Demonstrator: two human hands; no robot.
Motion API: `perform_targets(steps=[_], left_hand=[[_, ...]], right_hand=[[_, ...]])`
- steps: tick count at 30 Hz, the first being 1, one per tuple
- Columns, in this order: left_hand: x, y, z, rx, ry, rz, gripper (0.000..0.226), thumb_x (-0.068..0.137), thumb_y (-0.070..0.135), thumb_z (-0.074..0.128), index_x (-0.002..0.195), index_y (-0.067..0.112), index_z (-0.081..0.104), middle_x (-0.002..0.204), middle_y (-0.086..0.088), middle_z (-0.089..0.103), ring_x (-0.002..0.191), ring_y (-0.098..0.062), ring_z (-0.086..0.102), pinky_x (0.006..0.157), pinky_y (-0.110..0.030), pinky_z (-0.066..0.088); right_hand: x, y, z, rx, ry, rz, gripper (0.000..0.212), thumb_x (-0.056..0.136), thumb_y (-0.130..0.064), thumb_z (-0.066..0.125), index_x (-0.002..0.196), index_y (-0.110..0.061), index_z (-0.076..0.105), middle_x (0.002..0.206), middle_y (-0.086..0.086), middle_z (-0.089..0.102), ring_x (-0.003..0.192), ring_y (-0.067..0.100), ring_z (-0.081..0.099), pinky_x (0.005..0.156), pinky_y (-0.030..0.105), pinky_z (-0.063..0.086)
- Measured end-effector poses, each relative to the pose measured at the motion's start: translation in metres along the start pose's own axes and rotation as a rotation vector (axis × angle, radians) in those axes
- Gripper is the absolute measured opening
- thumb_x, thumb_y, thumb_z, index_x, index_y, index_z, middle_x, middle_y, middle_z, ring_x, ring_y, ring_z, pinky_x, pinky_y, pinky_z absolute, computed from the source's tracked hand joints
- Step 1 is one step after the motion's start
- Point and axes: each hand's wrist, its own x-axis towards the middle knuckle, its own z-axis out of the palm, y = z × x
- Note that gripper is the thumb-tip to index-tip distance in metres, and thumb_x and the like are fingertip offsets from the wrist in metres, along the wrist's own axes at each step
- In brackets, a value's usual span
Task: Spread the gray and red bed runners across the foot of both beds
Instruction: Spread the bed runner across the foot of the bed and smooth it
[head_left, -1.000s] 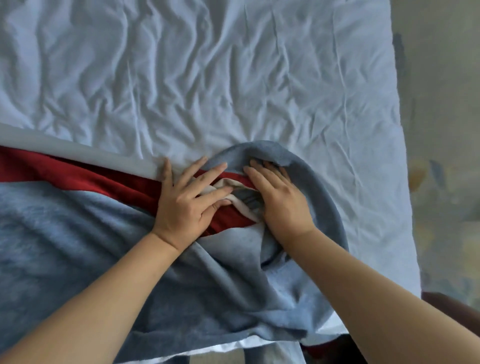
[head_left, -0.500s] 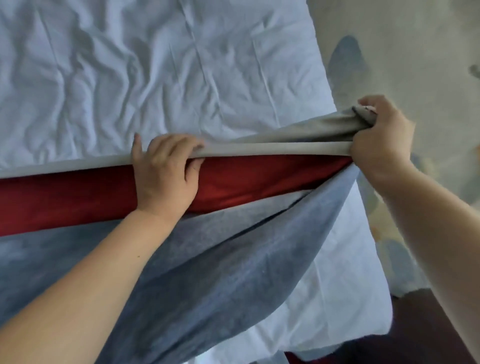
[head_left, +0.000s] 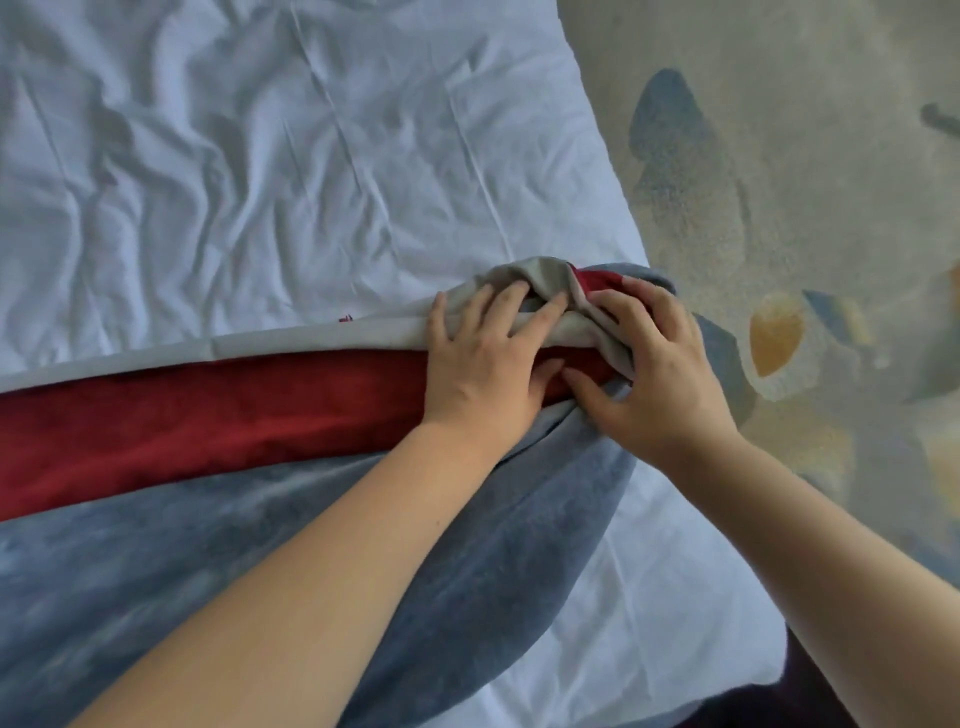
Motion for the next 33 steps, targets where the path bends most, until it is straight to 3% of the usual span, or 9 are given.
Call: perform_targets(steps=[4, 7, 10, 14, 20, 23, 25, 28, 33], left_hand=[[-0.013, 0.001, 0.008, -0.021, 0.064, -0.013, 0.030, 0.094, 0.036, 0.065, 0.121, 0.025, 0.069, 0.135, -0.001, 0.064, 0.129, -0.030, 0.056, 0.106, -0.054, 0.038], [-0.030, 0.001, 0.020, 0.001, 0.186, 0.044, 0.010, 0.088, 0.019, 0.069, 0.097, 0.020, 0.073, 0.118, -0.001, 0.073, 0.121, -0.031, 0.063, 0.097, -0.051, 0.045], [-0.043, -0.004, 0.030, 0.009, 0.227, 0.074, 0.010, 0.084, 0.014, 0.064, 0.090, 0.019, 0.069, 0.102, 0.001, 0.073, 0.103, -0.033, 0.066, 0.092, -0.053, 0.046], [-0.055, -0.005, 0.040, 0.082, 0.195, 0.047, 0.019, 0.083, 0.018, 0.055, 0.088, 0.017, 0.074, 0.082, -0.007, 0.071, 0.081, -0.041, 0.067, 0.078, -0.053, 0.051], [-0.058, -0.003, 0.046, 0.090, 0.127, 0.025, 0.021, 0.088, 0.018, 0.057, 0.089, 0.020, 0.078, 0.074, -0.011, 0.072, 0.077, -0.041, 0.067, 0.081, -0.052, 0.052], [-0.057, -0.003, 0.045, 0.112, 0.104, 0.051, 0.022, 0.086, 0.019, 0.057, 0.092, 0.020, 0.078, 0.080, -0.010, 0.074, 0.086, -0.042, 0.070, 0.093, -0.060, 0.051], [-0.055, -0.005, 0.045, 0.092, 0.093, 0.103, 0.021, 0.083, 0.018, 0.063, 0.097, 0.022, 0.077, 0.089, -0.007, 0.076, 0.096, -0.040, 0.070, 0.103, -0.063, 0.046], [-0.053, -0.010, 0.040, 0.059, 0.079, 0.171, 0.029, 0.085, 0.021, 0.063, 0.113, 0.021, 0.074, 0.106, -0.002, 0.076, 0.109, -0.033, 0.067, 0.115, -0.062, 0.036], [-0.041, -0.014, 0.025, 0.082, 0.158, 0.247, 0.029, 0.104, 0.030, 0.045, 0.111, 0.020, 0.072, 0.145, 0.002, 0.061, 0.143, -0.024, 0.049, 0.117, -0.067, 0.026]], right_hand=[[0.051, -0.016, -0.013, 0.071, 0.048, 0.093, 0.027, 0.080, -0.048, 0.063, 0.088, -0.023, 0.068, 0.131, -0.001, 0.059, 0.127, 0.021, 0.049, 0.114, 0.055, 0.029], [0.100, -0.044, -0.004, 0.041, -0.187, 0.049, 0.053, 0.080, -0.061, 0.067, 0.119, -0.027, 0.057, 0.124, -0.003, 0.061, 0.115, 0.021, 0.055, 0.092, 0.039, 0.044], [0.115, -0.077, 0.032, -0.216, -0.564, -0.161, 0.081, 0.081, -0.066, 0.064, 0.151, -0.040, 0.032, 0.151, -0.002, 0.044, 0.137, 0.023, 0.041, 0.108, 0.044, 0.040], [0.093, -0.087, 0.079, -0.306, -0.682, -0.480, 0.055, 0.102, -0.048, 0.045, 0.154, -0.048, 0.025, 0.169, -0.007, -0.003, 0.155, 0.023, -0.008, 0.124, 0.053, 0.004], [0.083, -0.070, 0.089, -0.209, -0.586, -0.571, 0.043, 0.100, -0.050, 0.050, 0.135, -0.026, 0.056, 0.164, -0.007, 0.027, 0.154, 0.019, 0.012, 0.121, 0.047, 0.014], [0.076, -0.068, 0.085, -0.167, -0.407, -0.594, 0.026, 0.097, -0.033, 0.057, 0.114, -0.015, 0.062, 0.128, 0.005, 0.061, 0.124, 0.029, 0.052, 0.090, 0.039, 0.042], [0.076, -0.066, 0.076, -0.229, -0.350, -0.614, 0.021, 0.089, -0.015, 0.048, 0.107, -0.013, 0.059, 0.100, 0.008, 0.057, 0.086, 0.031, 0.055, 0.063, 0.036, 0.034], [0.076, -0.059, 0.052, -0.292, -0.349, -0.649, 0.028, 0.085, -0.016, 0.040, 0.107, -0.014, 0.057, 0.096, 0.010, 0.046, 0.065, 0.028, 0.045, 0.049, 0.034, 0.028], [0.080, -0.017, -0.001, -0.580, -0.277, -0.661, 0.026, 0.090, -0.018, 0.040, 0.092, -0.012, 0.065, 0.106, 0.017, 0.056, 0.060, 0.031, 0.053, 0.046, 0.031, 0.025]])
